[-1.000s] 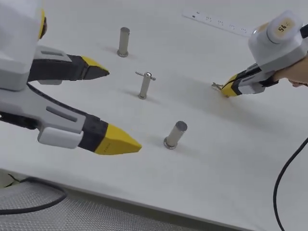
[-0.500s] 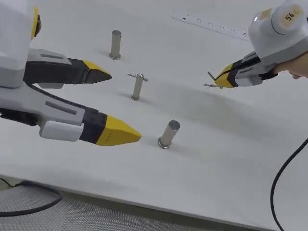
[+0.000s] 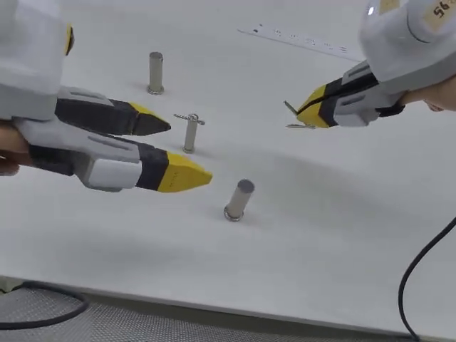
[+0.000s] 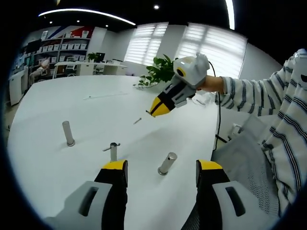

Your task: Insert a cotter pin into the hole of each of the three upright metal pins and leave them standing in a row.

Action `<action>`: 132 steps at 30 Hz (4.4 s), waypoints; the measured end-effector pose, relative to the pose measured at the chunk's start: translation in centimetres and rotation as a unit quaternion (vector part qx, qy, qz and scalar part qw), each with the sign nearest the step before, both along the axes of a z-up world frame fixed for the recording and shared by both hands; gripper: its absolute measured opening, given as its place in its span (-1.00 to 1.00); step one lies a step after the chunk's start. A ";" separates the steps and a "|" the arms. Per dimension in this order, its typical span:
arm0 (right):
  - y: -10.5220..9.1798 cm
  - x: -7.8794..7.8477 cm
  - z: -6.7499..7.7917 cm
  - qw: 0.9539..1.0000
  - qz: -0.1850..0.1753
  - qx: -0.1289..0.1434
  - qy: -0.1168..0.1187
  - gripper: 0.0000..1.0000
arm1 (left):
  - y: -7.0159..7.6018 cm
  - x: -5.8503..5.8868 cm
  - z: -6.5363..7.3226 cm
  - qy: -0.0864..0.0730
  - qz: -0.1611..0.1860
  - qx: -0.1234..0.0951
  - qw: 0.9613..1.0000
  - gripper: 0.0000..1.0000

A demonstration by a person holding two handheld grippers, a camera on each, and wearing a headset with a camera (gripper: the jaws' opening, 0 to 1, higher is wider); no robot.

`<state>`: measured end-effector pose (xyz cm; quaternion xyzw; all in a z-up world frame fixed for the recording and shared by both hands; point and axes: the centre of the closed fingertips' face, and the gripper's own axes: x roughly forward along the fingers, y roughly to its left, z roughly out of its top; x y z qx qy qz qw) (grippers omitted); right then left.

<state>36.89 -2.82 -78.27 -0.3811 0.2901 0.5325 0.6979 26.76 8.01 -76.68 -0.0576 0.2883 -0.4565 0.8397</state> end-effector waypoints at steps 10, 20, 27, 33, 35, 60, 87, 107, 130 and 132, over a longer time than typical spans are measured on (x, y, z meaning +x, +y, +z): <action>2.3 -2.1 0.7 0.999 0.027 0.025 -0.004 -0.94 | -2.1 2.0 1.0 0.025 0.017 -0.050 0.998 -0.07; 3.6 -3.6 0.4 0.999 0.044 0.029 0.000 -0.94 | -3.8 3.4 1.6 0.050 0.046 -0.107 0.992 -0.23; 4.5 -5.1 0.4 0.998 0.061 0.033 -0.011 -0.94 | -4.7 3.6 1.0 0.059 0.049 -0.106 0.991 -0.42; 5.1 -6.4 0.4 0.997 0.073 0.036 -0.017 -0.94 | -5.2 3.4 0.7 0.073 0.052 -0.114 0.989 -0.45; 5.2 -6.6 0.4 0.996 0.077 0.033 -0.024 -0.94 | -5.4 3.3 0.7 0.080 0.052 -0.121 0.988 -0.51; 5.2 -7.9 0.5 0.993 0.100 0.017 -0.059 -0.94 | -5.2 3.2 -0.9 0.147 0.067 -0.136 0.977 -0.74; 5.1 -8.0 0.8 0.992 0.106 0.011 -0.069 -0.94 | -6.2 2.1 -0.1 0.191 0.070 -0.177 0.963 -0.97; 5.0 -8.1 1.1 0.990 0.112 0.010 -0.081 -0.94 | -6.0 1.9 0.2 0.204 0.073 -0.189 0.958 -0.99; 4.9 -7.9 2.1 0.988 0.115 0.013 -0.098 -0.93 | -6.2 2.2 1.3 0.195 0.071 -0.213 0.955 -0.99; 4.9 -7.8 2.2 0.988 0.116 0.010 -0.102 -0.93 | -5.8 2.8 0.7 0.205 0.073 -0.221 0.951 -0.98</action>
